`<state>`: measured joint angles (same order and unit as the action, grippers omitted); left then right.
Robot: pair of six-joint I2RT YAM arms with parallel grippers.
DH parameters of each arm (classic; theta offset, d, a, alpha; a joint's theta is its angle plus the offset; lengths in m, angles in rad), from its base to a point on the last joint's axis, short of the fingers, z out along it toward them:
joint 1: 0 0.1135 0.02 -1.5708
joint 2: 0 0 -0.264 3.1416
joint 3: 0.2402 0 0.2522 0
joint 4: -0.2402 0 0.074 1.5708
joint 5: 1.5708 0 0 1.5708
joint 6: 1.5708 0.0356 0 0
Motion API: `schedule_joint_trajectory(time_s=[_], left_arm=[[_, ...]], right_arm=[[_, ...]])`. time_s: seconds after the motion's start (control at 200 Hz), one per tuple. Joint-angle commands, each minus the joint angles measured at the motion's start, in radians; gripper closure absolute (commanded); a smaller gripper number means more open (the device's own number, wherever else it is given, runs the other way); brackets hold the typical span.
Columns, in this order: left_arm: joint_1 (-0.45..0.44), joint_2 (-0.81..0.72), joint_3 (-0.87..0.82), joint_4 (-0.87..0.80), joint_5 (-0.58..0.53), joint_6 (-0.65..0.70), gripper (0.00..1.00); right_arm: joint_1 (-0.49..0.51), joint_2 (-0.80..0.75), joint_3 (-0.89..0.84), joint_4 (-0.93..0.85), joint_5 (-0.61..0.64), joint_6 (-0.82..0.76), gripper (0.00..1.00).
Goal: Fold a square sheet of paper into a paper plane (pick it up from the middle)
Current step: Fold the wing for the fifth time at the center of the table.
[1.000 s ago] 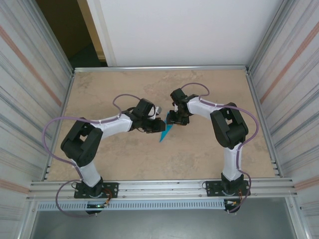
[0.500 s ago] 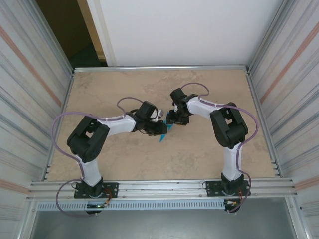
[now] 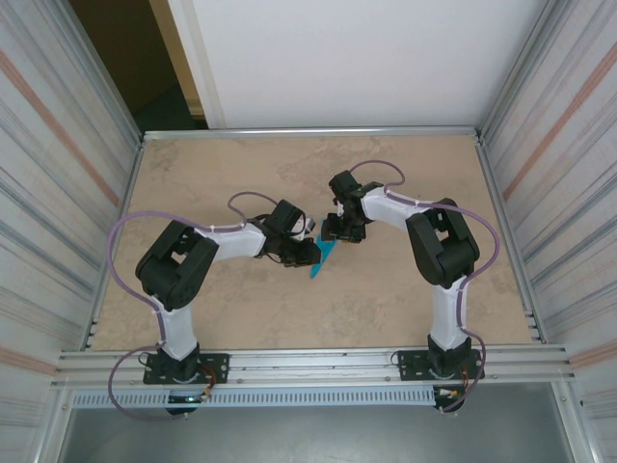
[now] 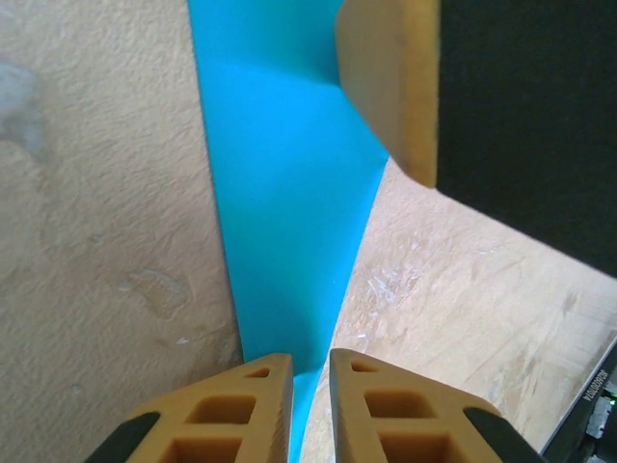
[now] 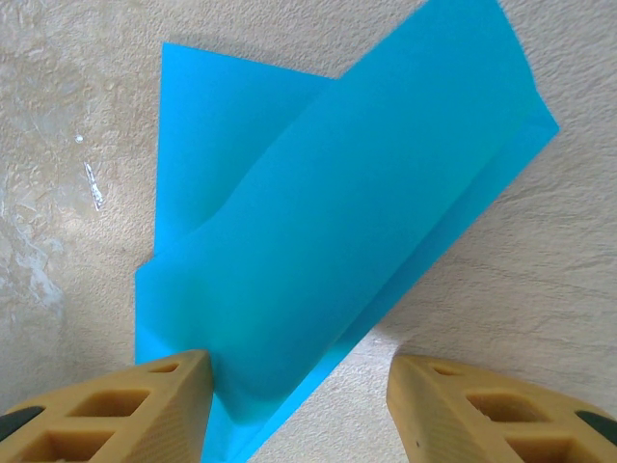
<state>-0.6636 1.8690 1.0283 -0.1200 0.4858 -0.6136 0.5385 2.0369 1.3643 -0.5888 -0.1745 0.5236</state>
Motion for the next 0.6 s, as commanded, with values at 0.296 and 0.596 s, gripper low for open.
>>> schedule_joint_trajectory(time_s=[0.296,0.596], left_arm=[[-0.009,-0.018,0.023,-0.034,-0.002,0.021,0.81],[-0.01,-0.072,-0.007,0.067,0.032,0.014,0.79]], right_arm=[[0.014,0.218,-0.107,-0.002,0.032,0.023,0.48],[0.005,0.201,-0.122,0.03,0.001,0.025,0.49]])
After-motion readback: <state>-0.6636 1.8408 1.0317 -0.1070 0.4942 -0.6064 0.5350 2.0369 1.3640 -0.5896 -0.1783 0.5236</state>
